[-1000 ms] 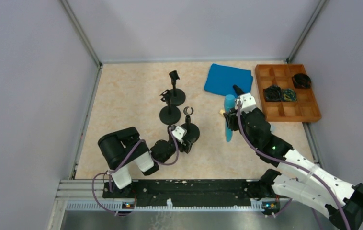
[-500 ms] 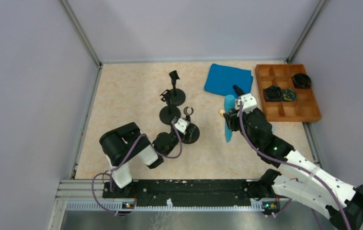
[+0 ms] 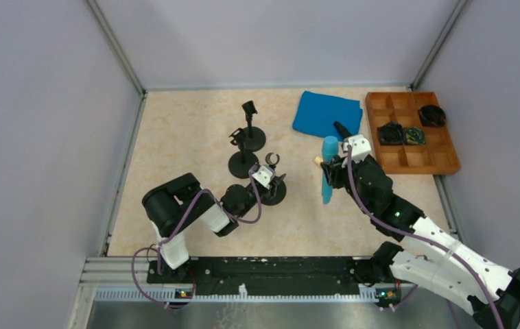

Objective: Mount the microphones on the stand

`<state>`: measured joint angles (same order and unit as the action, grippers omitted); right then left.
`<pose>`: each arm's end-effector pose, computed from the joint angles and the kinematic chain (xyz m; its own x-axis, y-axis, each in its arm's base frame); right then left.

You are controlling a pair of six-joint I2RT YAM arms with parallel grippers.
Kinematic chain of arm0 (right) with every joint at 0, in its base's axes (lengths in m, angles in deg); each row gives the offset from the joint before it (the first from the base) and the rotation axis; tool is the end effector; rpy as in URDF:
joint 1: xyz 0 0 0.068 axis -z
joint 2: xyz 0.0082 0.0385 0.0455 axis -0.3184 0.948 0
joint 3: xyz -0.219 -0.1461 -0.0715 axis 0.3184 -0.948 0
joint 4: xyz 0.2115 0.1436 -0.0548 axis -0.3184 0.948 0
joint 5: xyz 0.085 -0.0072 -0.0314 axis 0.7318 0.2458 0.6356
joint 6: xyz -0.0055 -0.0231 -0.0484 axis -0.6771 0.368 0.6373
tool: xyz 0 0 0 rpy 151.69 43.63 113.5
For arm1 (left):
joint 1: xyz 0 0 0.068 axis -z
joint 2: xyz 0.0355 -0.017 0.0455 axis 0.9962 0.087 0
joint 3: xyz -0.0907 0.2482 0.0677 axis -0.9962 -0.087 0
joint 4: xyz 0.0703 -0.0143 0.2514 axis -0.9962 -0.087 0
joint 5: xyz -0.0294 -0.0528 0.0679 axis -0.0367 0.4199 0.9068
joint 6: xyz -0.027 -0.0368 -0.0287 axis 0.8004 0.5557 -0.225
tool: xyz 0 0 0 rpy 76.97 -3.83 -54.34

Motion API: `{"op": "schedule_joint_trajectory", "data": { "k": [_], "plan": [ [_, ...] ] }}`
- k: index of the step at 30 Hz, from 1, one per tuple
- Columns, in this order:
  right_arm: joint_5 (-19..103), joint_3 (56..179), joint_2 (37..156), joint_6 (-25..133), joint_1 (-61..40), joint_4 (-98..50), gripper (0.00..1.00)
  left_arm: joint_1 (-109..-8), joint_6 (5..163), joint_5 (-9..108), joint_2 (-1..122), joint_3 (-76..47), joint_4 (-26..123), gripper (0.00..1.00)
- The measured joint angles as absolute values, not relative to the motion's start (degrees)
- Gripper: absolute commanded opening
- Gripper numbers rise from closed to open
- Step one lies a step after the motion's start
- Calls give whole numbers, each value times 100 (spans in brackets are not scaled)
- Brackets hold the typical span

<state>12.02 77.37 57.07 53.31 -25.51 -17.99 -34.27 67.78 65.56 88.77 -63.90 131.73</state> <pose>0.1361 0.1129 0.2993 -0.2006 -0.0246 -0.9794 -0.3532 0.9343 0.0488 0.1864 -0.2203 0.1450 0.0996 0.0062 -0.9950 0.6754 0.7339 0.0722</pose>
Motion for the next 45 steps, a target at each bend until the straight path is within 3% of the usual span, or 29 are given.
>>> {"op": "schedule_joint_trajectory", "data": {
  "k": [6,16,45],
  "plan": [
    [1202,7737,5690,5272,-2549,-1729,0,-3468,6728,6370,8855,-6285,13179,27],
    [1193,7730,5657,5305,-2551,-1735,0,-3473,6687,5723,8737,-6283,13044,0],
    [1680,7936,5784,5613,-2549,-1687,0,-3473,7279,4099,7402,-7782,12871,0]
  ]
}}
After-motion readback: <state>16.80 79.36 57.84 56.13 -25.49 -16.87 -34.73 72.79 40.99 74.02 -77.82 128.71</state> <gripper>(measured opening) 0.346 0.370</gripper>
